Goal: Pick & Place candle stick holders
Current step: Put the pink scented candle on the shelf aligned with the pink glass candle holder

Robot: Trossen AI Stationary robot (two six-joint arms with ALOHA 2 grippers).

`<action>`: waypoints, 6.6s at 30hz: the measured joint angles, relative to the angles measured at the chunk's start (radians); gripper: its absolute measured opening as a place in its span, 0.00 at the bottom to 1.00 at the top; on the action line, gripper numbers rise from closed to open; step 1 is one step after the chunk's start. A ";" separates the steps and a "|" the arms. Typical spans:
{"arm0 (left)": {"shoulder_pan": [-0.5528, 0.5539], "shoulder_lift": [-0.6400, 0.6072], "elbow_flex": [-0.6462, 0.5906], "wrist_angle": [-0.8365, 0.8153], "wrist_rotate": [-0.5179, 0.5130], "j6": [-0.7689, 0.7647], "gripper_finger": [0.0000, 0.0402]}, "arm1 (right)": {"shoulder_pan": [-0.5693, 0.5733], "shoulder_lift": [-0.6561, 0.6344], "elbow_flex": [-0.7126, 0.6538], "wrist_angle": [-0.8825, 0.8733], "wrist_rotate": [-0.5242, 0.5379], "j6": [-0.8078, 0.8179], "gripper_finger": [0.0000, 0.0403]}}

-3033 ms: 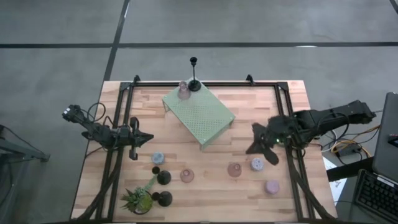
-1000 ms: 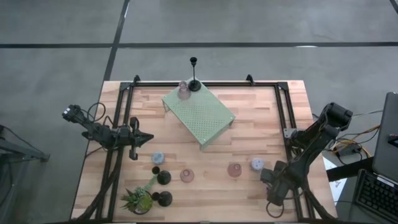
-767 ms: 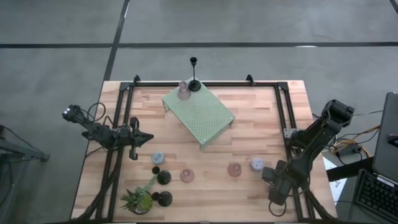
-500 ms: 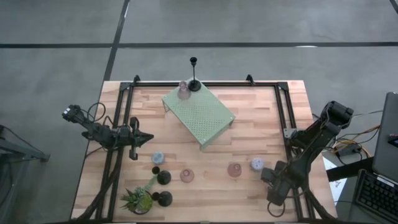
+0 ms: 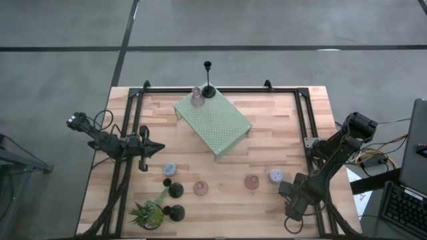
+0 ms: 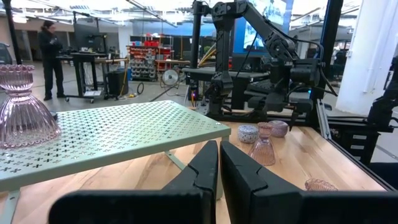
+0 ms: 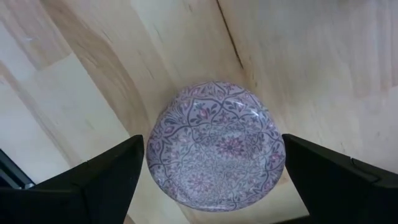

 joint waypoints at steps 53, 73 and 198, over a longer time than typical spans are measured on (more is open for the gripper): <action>0.000 0.000 0.000 0.000 0.000 0.000 0.05 | -0.218 -0.002 0.433 -0.435 0.137 -0.403 0.74; 0.000 0.000 0.000 0.000 0.000 0.000 0.05 | -0.816 0.066 0.744 -0.428 0.188 -1.054 0.74; 0.000 0.000 0.000 0.000 0.000 0.000 0.05 | -1.062 0.208 0.520 0.401 0.036 -1.295 0.02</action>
